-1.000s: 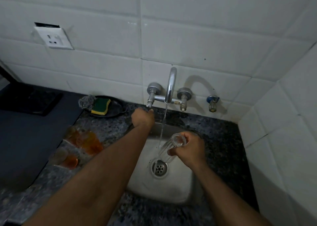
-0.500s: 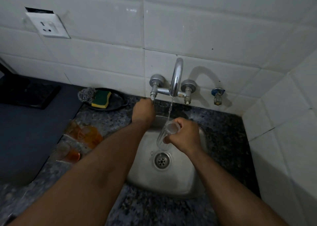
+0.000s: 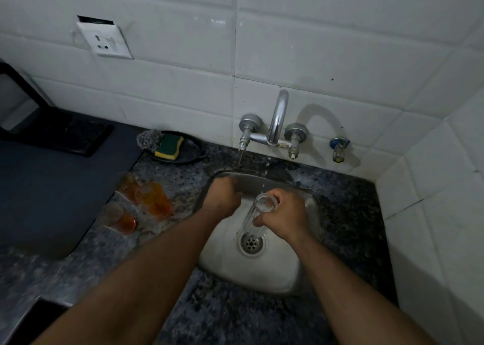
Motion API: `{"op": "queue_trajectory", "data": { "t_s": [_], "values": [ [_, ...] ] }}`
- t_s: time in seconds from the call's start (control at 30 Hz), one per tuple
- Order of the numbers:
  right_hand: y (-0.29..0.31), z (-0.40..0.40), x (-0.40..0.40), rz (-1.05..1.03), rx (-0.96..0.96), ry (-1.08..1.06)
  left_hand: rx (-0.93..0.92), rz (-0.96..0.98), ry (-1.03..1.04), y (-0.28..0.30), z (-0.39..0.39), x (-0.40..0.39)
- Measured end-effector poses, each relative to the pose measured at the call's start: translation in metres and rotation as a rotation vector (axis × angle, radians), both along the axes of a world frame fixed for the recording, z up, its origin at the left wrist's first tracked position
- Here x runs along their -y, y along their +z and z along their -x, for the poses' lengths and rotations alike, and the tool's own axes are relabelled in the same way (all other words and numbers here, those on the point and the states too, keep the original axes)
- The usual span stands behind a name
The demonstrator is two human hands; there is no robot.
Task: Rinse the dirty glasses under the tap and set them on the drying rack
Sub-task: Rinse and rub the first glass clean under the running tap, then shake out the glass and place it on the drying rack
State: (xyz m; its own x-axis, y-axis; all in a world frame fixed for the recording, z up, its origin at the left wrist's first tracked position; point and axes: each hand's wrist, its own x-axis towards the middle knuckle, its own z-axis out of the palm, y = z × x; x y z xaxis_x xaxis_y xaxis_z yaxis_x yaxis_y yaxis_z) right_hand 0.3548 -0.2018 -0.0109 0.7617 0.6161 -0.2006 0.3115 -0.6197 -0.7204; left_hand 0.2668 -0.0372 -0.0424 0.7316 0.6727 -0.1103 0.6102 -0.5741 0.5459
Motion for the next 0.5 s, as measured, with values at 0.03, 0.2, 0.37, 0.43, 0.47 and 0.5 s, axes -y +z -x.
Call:
{"op": "queue_trajectory", "data": {
  "t_s": [0.03,0.2,0.37,0.43,0.47,0.5],
  "values": [
    [-0.001,0.001,0.001,0.008,-0.009,-0.001,-0.023,0.069,-0.034,-0.006,0.011,0.006],
    [0.0,0.009,-0.009,-0.022,-0.043,0.052,0.038,0.445,-0.132,-0.014,0.06,0.02],
    [0.004,0.03,-0.032,-0.139,-0.108,0.091,0.102,0.373,-0.043,-0.008,0.089,0.015],
    [-0.001,0.037,-0.035,-0.168,-0.095,0.096,0.113,0.355,-0.024,-0.008,0.096,0.017],
    [-0.005,0.04,-0.034,-0.176,-0.09,0.099,0.114,0.347,-0.021,-0.009,0.099,0.019],
    [-0.01,0.044,-0.032,-0.169,-0.084,0.107,0.114,0.336,-0.019,-0.012,0.101,0.022]
  ]
}}
